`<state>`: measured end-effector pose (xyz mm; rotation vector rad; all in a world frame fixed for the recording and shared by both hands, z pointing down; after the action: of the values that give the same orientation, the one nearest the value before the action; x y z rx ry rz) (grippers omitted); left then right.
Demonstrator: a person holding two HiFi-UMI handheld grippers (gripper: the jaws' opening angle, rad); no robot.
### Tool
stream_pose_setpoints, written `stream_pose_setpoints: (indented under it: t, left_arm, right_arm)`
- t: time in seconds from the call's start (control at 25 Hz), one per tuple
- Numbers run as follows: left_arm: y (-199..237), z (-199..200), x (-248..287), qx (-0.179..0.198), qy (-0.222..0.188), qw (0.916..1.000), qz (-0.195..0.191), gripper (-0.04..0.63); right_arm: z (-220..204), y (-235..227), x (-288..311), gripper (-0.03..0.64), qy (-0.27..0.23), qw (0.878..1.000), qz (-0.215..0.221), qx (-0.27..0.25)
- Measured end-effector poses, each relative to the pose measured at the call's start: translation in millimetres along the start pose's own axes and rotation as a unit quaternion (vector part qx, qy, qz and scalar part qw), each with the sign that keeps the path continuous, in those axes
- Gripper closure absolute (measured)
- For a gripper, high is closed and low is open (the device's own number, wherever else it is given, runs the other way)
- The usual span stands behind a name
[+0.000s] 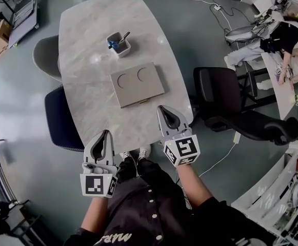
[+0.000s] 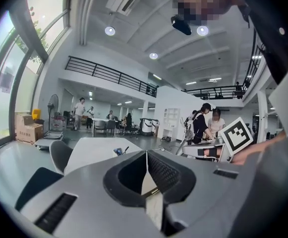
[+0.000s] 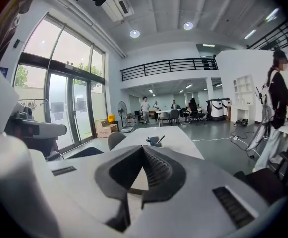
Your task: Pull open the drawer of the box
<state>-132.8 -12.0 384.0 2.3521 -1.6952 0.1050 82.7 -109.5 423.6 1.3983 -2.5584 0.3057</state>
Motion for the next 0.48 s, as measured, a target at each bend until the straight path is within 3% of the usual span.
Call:
stream_pose_setpoints:
  t: [0.48]
  left_arm:
    - [35.5,-69.4,35.6,-0.041,0.057,0.9975,0.001,0.577]
  right_arm:
    - [-97.4,-7.5,73.8,0.62,0.096,0.995,-0.024,0.01]
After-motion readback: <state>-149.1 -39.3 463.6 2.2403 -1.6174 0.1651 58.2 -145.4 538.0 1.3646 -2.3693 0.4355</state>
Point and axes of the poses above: the fingertips, and each gripper's own axes: x forward along the fingers, y to its left, z out of its top, the point moved 6 cm from there along -x, backward along the fingers, and after that the axes turned 4 degrees about -z, right-handed, at the moved point
